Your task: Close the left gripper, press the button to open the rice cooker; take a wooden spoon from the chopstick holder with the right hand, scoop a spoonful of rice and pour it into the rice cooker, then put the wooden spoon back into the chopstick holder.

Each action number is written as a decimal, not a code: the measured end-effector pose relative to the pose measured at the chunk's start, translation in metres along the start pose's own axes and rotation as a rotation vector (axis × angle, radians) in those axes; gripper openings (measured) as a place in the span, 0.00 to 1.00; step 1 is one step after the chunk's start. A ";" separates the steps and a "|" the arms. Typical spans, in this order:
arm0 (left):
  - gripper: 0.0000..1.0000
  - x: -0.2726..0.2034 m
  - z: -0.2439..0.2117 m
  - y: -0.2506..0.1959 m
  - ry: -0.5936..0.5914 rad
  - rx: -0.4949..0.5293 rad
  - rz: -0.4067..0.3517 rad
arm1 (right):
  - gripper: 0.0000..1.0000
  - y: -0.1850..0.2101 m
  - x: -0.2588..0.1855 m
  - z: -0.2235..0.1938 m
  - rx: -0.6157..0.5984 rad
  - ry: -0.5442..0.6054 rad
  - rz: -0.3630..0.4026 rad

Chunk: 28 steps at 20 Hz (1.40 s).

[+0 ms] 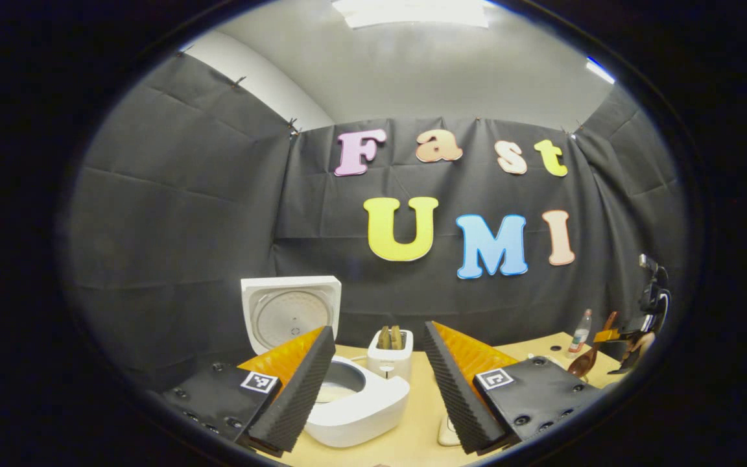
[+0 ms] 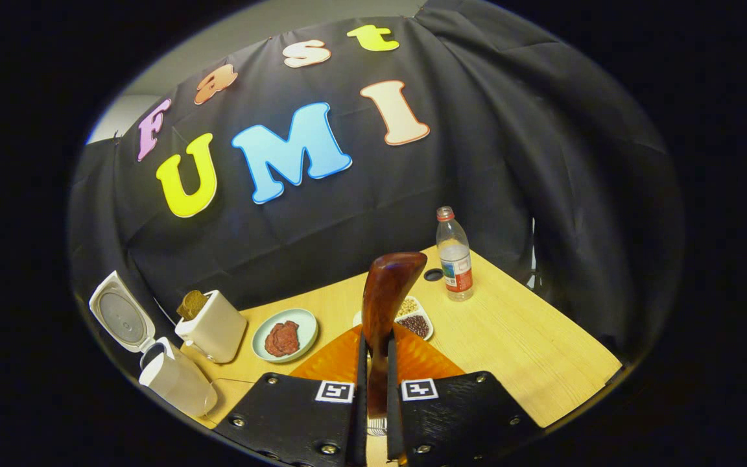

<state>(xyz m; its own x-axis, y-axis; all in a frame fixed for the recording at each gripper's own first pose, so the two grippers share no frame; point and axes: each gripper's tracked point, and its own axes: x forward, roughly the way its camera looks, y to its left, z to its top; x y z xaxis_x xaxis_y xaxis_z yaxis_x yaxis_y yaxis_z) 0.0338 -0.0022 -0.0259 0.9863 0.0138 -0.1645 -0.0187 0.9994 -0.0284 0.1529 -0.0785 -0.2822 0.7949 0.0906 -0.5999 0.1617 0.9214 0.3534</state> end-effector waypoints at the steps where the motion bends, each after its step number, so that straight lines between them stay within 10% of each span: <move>1: 0.92 -0.001 -0.001 -0.001 0.001 0.004 0.003 | 0.13 -0.003 0.002 -0.006 0.004 0.010 -0.002; 22: 0.92 0.010 -0.003 -0.010 0.010 0.015 -0.032 | 0.19 -0.042 0.003 -0.067 -0.035 0.099 -0.073; 26: 0.95 0.021 -0.005 -0.015 0.006 0.008 -0.063 | 0.38 -0.054 -0.010 -0.061 -0.058 0.070 -0.103; 28: 0.92 0.027 -0.004 -0.016 0.004 0.002 -0.076 | 0.63 -0.061 -0.018 -0.053 -0.084 0.042 -0.131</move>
